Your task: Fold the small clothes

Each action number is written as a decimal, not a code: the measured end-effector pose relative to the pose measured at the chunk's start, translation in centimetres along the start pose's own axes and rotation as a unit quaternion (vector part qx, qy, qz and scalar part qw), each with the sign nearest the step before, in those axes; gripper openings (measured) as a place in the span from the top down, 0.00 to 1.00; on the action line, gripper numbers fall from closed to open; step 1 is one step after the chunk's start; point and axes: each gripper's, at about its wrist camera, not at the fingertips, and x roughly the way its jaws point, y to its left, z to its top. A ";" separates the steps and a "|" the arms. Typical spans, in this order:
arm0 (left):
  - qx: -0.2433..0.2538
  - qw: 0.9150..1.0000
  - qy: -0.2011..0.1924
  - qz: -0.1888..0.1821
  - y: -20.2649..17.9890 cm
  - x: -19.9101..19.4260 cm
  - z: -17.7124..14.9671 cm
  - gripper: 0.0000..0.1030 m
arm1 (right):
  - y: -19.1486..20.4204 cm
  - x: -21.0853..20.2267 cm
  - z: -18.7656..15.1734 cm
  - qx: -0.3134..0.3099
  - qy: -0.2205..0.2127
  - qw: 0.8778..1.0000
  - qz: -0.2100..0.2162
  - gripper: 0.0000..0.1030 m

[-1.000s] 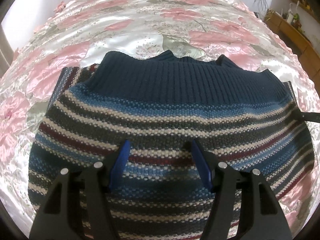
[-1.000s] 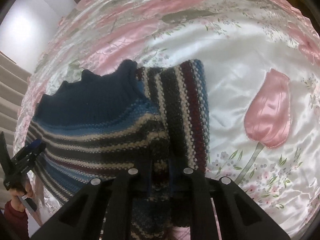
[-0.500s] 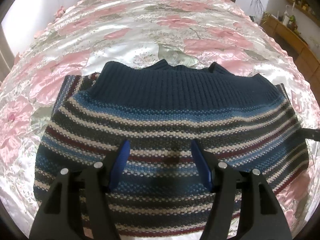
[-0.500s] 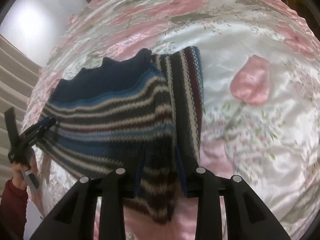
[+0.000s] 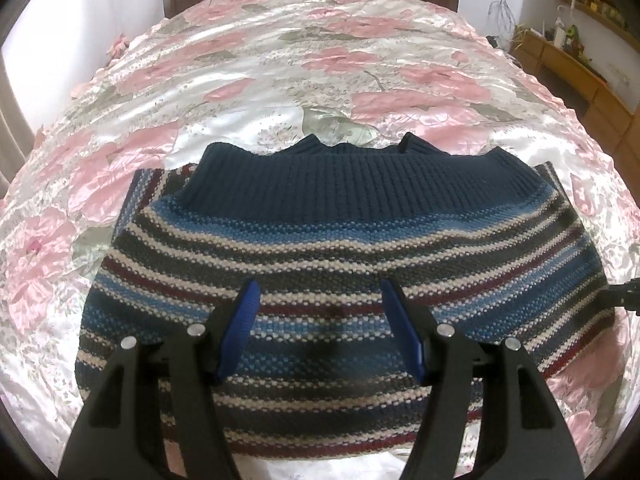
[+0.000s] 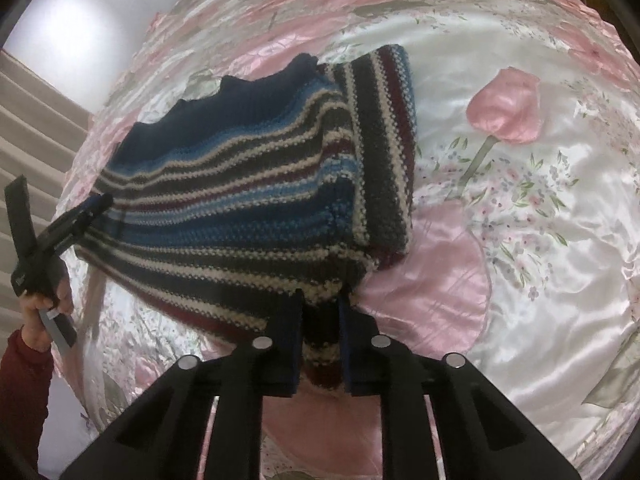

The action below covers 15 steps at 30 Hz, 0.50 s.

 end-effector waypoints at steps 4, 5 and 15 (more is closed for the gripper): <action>0.006 1.000 -0.003 0.006 -0.2 0.0 0.0 0.39 | -0.2 0.1 -0.3 -0.007 0.002 1.000 -0.012 0.87; 0.006 1.000 -0.003 0.006 -0.2 0.0 -0.1 0.39 | -0.3 0.2 -0.4 -0.006 0.003 1.000 -0.013 0.87; 0.002 1.000 0.020 0.013 0.4 1.7 -0.4 0.38 | -1.0 1.2 -0.5 0.010 0.018 1.000 -0.018 0.84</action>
